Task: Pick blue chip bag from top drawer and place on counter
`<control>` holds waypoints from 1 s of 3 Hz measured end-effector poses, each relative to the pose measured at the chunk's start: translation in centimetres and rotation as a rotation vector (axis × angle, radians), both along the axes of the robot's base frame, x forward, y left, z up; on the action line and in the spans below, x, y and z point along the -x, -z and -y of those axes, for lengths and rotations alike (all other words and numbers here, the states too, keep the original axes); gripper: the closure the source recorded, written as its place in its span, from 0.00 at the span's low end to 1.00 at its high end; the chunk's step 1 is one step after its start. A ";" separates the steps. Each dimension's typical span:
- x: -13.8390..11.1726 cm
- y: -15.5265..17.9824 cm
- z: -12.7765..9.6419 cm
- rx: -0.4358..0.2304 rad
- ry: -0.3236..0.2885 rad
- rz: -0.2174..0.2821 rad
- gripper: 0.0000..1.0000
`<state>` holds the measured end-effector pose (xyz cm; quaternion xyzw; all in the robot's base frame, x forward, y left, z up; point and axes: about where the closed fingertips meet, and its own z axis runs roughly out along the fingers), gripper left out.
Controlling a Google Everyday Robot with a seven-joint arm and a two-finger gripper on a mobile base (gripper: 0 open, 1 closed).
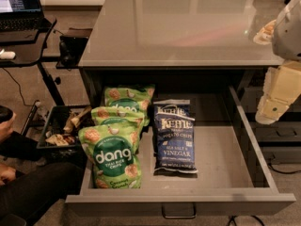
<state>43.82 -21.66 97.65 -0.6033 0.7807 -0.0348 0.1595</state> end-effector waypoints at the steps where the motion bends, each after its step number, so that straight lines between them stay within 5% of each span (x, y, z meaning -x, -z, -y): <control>1: -0.3 3.9 -0.1 -0.042 0.029 -0.019 0.00; 3: -0.5 6.9 -0.8 -0.085 0.051 0.009 0.00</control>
Offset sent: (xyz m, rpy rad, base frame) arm 0.0132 0.0051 -0.1665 0.1824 0.0998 -0.1222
